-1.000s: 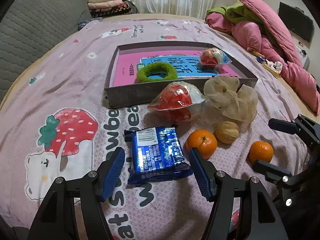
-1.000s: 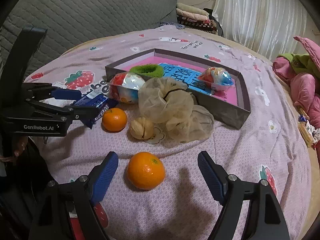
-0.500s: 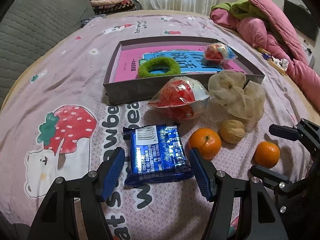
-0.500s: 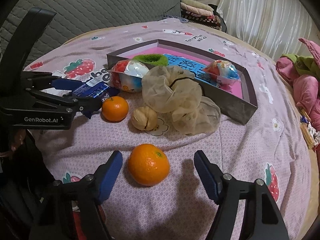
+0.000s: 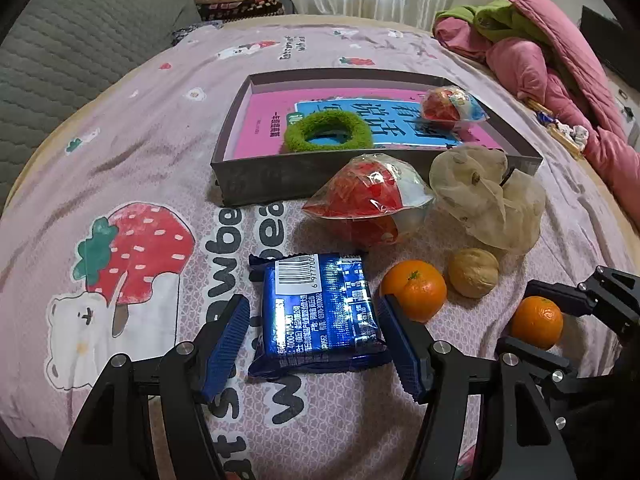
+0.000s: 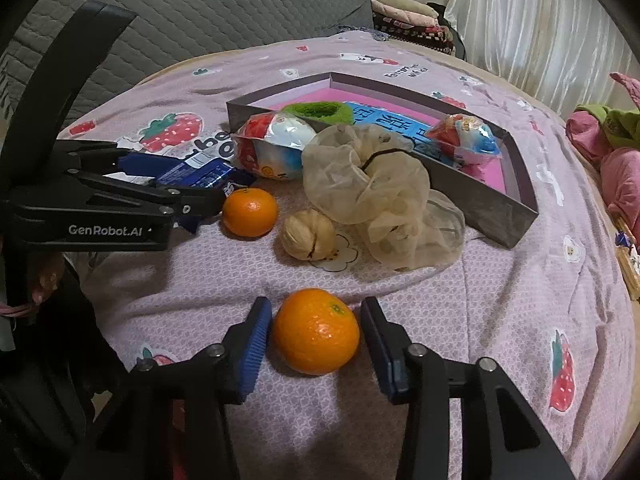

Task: Organize objects
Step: 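Grasp the blue snack packet with the left tool while the right tool grasps the orange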

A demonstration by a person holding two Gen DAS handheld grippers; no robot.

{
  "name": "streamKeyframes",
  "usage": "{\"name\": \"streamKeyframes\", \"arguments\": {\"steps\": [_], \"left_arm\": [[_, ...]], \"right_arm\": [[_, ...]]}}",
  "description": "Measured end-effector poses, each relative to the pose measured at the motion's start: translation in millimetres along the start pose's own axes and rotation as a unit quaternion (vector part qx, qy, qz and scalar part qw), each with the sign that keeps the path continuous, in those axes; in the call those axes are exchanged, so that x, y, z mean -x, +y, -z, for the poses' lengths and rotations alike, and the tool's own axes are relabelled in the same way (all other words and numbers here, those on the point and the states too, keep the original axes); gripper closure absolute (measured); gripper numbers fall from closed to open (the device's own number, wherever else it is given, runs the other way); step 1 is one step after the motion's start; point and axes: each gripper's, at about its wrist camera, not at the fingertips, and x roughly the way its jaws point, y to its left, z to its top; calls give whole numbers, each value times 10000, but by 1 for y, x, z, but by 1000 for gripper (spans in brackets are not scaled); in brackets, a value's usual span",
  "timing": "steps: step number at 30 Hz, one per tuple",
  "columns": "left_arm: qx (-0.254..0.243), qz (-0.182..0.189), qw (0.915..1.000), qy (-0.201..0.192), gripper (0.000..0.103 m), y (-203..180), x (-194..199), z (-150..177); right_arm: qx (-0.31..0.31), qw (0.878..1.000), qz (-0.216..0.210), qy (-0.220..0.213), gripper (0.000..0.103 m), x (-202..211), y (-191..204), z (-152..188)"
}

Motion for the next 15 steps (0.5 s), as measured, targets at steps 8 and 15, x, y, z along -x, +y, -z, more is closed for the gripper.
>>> {"name": "streamKeyframes", "arguments": {"steps": [8,15], "left_arm": [[110,90,9999,31,35,4,-2,0],[240,339,9991,104,43,8,-4,-1]], "right_arm": [[-17,9999,-103,-19,64,2,-2,1],[-118,9998,-178,-38,64,2,-5,1]]}}
